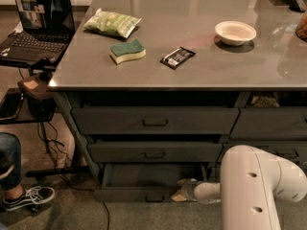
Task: Open bottom drawer
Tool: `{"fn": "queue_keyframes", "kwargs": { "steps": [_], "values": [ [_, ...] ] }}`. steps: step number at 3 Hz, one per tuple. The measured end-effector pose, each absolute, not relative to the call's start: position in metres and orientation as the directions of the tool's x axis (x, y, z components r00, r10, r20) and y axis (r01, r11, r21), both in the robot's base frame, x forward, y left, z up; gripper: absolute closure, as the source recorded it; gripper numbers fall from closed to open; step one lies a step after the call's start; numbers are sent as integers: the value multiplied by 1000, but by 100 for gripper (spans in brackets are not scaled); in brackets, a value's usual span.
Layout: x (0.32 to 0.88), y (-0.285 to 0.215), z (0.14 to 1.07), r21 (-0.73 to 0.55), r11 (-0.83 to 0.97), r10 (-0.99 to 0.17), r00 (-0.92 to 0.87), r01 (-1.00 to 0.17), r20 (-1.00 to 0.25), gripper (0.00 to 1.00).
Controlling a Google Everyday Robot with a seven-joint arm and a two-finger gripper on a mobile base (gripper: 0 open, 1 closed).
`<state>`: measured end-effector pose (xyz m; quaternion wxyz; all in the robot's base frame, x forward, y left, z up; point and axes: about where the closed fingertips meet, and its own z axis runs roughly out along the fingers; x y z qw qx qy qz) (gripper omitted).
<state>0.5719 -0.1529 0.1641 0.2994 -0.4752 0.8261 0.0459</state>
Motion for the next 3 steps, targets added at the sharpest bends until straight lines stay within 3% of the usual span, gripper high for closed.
{"fn": "queue_keyframes", "kwargs": {
  "steps": [3],
  "values": [
    [535, -151, 163, -201, 553, -743, -370, -809, -558, 100]
  ]
}}
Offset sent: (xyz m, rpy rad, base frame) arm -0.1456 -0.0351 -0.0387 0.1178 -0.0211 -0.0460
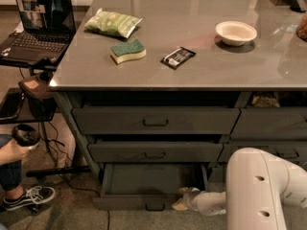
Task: Open bottom drawer
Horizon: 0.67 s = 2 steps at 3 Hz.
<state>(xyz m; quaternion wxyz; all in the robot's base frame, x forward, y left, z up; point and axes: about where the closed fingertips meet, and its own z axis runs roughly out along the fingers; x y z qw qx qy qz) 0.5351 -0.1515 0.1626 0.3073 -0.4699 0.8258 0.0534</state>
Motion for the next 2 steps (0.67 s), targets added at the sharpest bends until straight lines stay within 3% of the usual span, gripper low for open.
{"fn": "queue_keyframes", "kwargs": {
  "steps": [2],
  "values": [
    [521, -154, 159, -222, 534, -758, -346, -816, -553, 100]
  ]
}}
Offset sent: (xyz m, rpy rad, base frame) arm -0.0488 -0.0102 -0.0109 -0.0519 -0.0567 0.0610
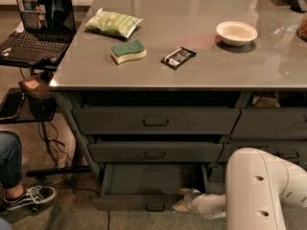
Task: Open bottom drawer
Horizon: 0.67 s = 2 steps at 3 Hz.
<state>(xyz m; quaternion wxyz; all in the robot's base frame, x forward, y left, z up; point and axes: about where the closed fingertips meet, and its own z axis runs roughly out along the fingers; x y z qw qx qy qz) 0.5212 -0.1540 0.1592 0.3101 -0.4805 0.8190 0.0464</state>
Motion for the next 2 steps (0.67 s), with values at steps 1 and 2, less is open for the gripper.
{"fn": "queue_keyframes", "kwargs": {
  "steps": [1, 2],
  "values": [
    [521, -154, 164, -222, 534, -758, -346, -816, -553, 100],
    [503, -147, 164, -208, 534, -750, -346, -820, -563, 100]
  ]
}}
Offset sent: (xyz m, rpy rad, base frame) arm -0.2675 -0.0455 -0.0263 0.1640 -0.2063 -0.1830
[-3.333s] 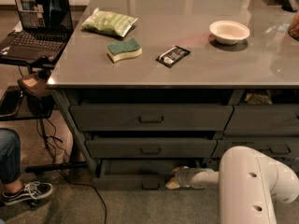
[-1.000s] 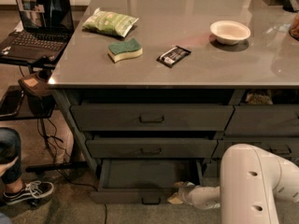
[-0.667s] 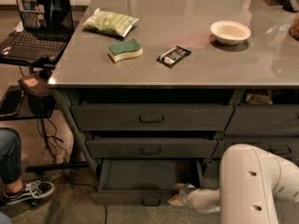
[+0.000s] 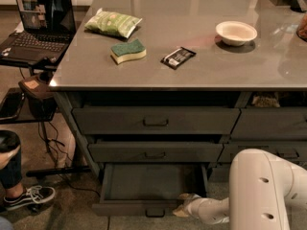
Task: Open bottom drawer
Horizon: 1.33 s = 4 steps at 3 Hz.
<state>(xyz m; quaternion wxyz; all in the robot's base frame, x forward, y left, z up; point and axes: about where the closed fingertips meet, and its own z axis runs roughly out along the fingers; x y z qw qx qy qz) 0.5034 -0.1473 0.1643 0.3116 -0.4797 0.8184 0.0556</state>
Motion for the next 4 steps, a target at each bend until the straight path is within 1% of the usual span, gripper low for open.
{"fn": "queue_keyframes", "kwargs": {
  "steps": [3, 4],
  "values": [
    [487, -145, 164, -207, 530, -749, -340, -823, -568, 100],
    [469, -146, 163, -216, 549, -738, -347, -807, -579, 100]
  ]
}}
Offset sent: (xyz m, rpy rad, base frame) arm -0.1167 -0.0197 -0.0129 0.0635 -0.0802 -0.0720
